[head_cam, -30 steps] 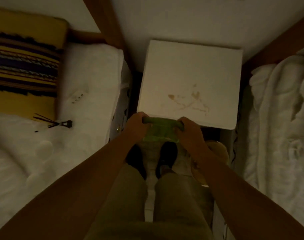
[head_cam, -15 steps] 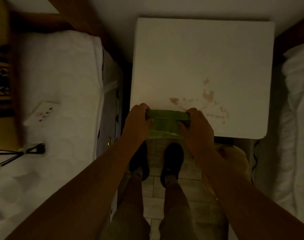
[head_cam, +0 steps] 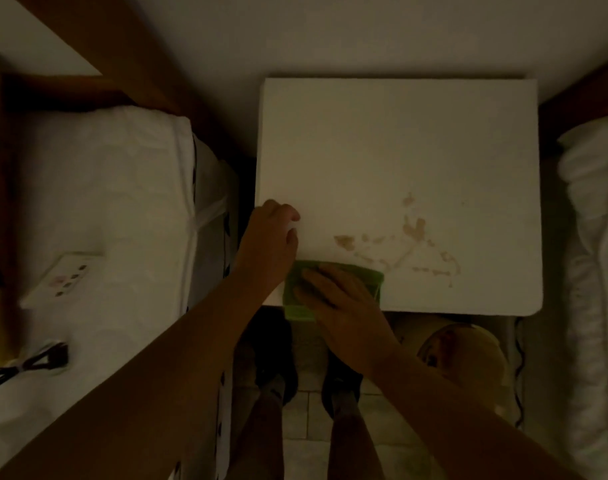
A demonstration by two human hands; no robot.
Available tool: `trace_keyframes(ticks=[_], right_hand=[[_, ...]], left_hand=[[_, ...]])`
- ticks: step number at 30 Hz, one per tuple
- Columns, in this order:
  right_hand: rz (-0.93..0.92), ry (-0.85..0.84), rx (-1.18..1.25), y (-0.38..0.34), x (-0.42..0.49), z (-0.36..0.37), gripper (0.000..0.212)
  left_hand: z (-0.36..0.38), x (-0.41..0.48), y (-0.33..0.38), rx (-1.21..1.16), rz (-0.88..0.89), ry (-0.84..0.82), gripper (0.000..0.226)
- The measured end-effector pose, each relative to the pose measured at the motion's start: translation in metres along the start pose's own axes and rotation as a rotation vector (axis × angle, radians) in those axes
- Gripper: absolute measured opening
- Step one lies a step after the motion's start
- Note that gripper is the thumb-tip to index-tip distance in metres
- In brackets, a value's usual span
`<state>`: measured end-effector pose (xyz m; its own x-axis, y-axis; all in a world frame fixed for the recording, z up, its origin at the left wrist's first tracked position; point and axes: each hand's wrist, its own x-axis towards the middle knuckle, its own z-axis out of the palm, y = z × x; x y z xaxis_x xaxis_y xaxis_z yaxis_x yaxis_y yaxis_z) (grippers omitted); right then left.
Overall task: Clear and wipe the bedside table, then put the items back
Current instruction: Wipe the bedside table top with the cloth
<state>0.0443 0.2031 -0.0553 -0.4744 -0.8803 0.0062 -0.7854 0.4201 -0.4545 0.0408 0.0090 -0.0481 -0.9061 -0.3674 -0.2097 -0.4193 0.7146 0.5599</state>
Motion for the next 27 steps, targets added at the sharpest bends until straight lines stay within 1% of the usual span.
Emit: trace_keyframes(ticks=[2,4,8,12,15,17,20,22,24,27], right_hand=[[-0.056,-0.099,-0.033,0.009,-0.002,0.006,0.046],[-0.075,-0.179,-0.073,0.016,-0.005,0.011,0.052],[-0.055,-0.253,-0.117,0.020,-0.005,0.022,0.063],[0.005,-0.225,-0.112,0.017,0.001,0.027,0.063],[0.087,-0.183,-0.087,0.023,0.017,0.026,0.062],[0.144,-0.158,-0.092,0.040,0.039,0.020,0.063],[0.190,-0.135,-0.148,0.079,0.082,0.005,0.062],[0.206,-0.128,-0.198,0.113,0.112,-0.010,0.063],[0.241,-0.121,-0.238,0.149,0.135,-0.027,0.063],[0.354,-0.086,-0.265,0.203,0.145,-0.051,0.064]], left_hand=[[0.001,0.018,0.003,0.054,0.057,0.041,0.023],[0.006,0.034,0.006,0.073,0.115,0.055,0.028],[0.014,0.061,0.008,0.068,0.185,0.028,0.036],[0.015,0.084,0.002,0.079,0.238,0.038,0.038],[0.018,0.098,0.004,0.012,0.190,0.077,0.037],[0.019,0.103,0.006,-0.029,0.158,0.072,0.039],[0.019,0.104,0.002,-0.021,0.178,0.061,0.042],[0.023,0.102,0.000,0.046,0.202,0.071,0.042],[0.027,0.101,-0.003,0.208,0.230,0.051,0.048],[0.032,0.106,-0.005,0.348,0.222,0.017,0.054]])
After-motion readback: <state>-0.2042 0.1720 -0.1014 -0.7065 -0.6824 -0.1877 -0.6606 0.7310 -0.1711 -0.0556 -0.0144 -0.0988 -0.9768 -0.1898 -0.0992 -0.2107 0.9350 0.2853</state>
